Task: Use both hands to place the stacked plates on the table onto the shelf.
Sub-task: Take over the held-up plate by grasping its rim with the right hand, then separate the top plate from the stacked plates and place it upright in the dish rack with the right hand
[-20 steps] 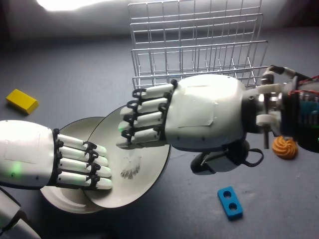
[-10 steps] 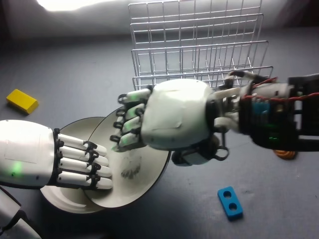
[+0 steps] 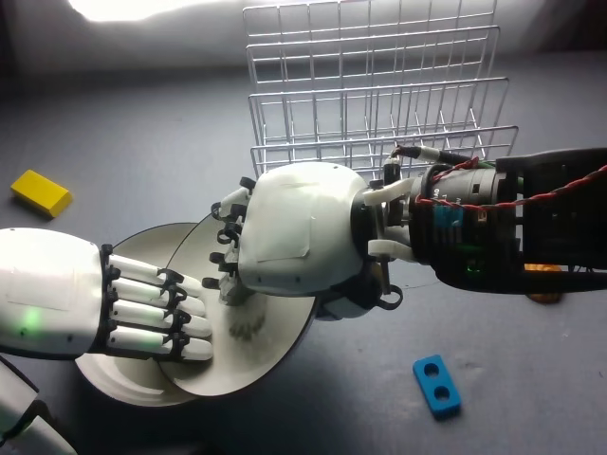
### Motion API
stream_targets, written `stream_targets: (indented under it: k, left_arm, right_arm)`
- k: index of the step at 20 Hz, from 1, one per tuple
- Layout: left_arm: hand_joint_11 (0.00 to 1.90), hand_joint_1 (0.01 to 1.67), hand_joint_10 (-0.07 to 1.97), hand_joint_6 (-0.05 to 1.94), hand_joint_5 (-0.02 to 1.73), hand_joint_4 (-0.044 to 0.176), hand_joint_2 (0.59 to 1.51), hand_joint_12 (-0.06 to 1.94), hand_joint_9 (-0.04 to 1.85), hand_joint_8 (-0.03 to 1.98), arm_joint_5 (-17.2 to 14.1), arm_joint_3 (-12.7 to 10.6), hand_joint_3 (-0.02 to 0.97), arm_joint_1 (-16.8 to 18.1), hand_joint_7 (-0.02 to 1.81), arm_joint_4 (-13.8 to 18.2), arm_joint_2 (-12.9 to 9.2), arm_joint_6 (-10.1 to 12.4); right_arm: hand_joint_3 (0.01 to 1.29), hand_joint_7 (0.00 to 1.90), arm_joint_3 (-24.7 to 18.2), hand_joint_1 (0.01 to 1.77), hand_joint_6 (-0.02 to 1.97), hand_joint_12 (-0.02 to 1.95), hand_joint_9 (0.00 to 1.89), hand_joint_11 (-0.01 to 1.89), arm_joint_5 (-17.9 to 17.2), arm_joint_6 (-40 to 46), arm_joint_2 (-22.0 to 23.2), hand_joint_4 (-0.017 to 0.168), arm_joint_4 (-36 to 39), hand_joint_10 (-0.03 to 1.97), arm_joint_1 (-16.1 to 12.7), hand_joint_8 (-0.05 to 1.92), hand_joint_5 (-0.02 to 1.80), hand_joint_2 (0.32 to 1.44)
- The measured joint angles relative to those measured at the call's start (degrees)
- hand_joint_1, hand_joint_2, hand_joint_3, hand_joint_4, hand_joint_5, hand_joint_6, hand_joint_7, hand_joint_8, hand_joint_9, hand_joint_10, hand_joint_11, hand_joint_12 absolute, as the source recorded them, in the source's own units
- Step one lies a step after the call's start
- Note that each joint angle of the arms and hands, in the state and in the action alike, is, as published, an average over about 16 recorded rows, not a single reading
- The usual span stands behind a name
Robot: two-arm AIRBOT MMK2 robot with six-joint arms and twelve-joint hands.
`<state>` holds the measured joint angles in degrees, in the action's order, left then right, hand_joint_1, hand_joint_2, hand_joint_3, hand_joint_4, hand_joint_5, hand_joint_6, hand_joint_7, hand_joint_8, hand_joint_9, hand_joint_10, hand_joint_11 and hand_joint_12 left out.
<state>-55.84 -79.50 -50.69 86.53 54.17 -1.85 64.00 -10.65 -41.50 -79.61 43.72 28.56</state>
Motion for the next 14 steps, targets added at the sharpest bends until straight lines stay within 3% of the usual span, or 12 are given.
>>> stream_targets:
  k: [7,14]
  left_arm:
    - [0.02,0.02,0.01,-0.02,0.00,-0.006,1.101,0.00,0.02,-0.02,-0.2,-0.1,0.019,0.7,0.00,0.4,-0.2,0.2]
    - [0.02,0.02,0.01,-0.01,0.02,-0.003,1.095,0.00,0.02,0.00,-0.6,0.1,0.019,2.9,0.01,1.2,-1.4,1.3]
  right_arm:
    - [0.02,0.82,0.3,1.25,0.33,1.17,0.91,0.60,-1.4,-0.5,-0.5,-0.004,0.1,0.16,-0.2,0.33,0.78,0.96]
    - [0.01,0.85,0.0,1.24,0.51,1.13,1.02,0.72,-2.3,-0.6,-0.3,-0.004,0.0,0.24,-0.2,0.65,0.80,0.95]
